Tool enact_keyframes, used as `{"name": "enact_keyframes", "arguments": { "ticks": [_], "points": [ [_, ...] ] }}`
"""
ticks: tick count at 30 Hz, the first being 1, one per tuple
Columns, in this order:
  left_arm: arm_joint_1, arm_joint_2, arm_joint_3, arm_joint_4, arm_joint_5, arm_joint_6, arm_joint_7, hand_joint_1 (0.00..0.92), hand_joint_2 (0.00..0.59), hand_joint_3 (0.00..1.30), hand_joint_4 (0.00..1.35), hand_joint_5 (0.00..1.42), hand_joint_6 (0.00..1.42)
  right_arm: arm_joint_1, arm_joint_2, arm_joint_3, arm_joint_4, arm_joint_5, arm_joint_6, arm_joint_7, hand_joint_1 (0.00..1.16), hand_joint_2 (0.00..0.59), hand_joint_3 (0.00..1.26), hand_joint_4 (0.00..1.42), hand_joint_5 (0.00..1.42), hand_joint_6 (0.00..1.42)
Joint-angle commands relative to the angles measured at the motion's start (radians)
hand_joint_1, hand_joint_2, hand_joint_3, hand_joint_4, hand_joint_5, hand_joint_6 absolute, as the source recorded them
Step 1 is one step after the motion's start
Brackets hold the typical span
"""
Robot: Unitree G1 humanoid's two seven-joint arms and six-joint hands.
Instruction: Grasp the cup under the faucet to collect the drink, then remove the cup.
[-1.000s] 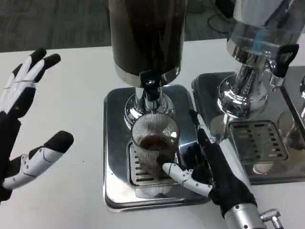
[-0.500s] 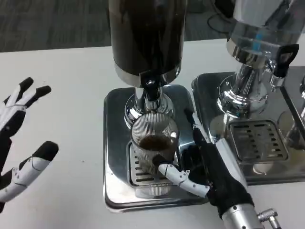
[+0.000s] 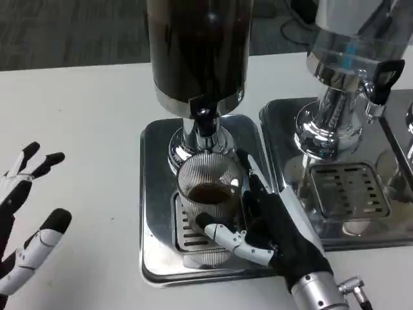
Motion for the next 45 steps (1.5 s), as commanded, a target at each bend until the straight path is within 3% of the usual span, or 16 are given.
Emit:
{"name": "enact_keyframes", "arguments": {
  "ticks": [1, 3, 16, 29, 36, 45],
  "points": [
    [0.007, 0.005, -0.01, 0.022, 0.002, -0.013, 0.018, 0.0, 0.215, 0.25, 0.0, 0.17, 0.01, -0.022, 0.011, -0.004, 0.044, 0.015, -0.036, -0.005, 0.64, 0.182, 0.0, 0.0, 0.0, 0.05],
    [0.011, 0.005, -0.009, 0.023, -0.003, -0.013, 0.022, 0.0, 0.231, 0.25, 0.0, 0.17, 0.01, -0.026, 0.015, -0.004, 0.061, 0.021, -0.056, -0.011, 0.64, 0.182, 0.0, 0.0, 0.0, 0.07],
    [0.04, -0.004, -0.01, 0.016, -0.007, -0.014, 0.042, 0.0, 0.24, 0.27, 0.0, 0.16, 0.01, -0.061, -0.002, 0.028, 0.08, 0.012, -0.033, 0.043, 0.66, 0.187, 0.0, 0.0, 0.0, 0.14],
    [0.047, -0.01, -0.014, 0.011, -0.011, -0.007, 0.048, 0.0, 0.242, 0.28, 0.0, 0.16, 0.01, -0.063, 0.019, 0.027, 0.095, 0.004, -0.01, 0.024, 0.68, 0.181, 0.0, 0.0, 0.0, 0.23],
    [0.057, -0.012, -0.011, 0.006, -0.013, -0.005, 0.053, 0.0, 0.244, 0.28, 0.0, 0.16, 0.01, -0.069, 0.022, 0.027, 0.111, 0.012, -0.018, 0.018, 0.7, 0.174, 0.0, 0.01, 0.1, 0.34],
    [0.069, -0.016, -0.009, 0.0, -0.02, -0.003, 0.057, 0.0, 0.243, 0.28, 0.0, 0.16, 0.01, -0.069, 0.028, 0.03, 0.12, 0.013, -0.017, 0.008, 0.73, 0.172, 0.0, 0.15, 0.24, 0.44]
  ]
}}
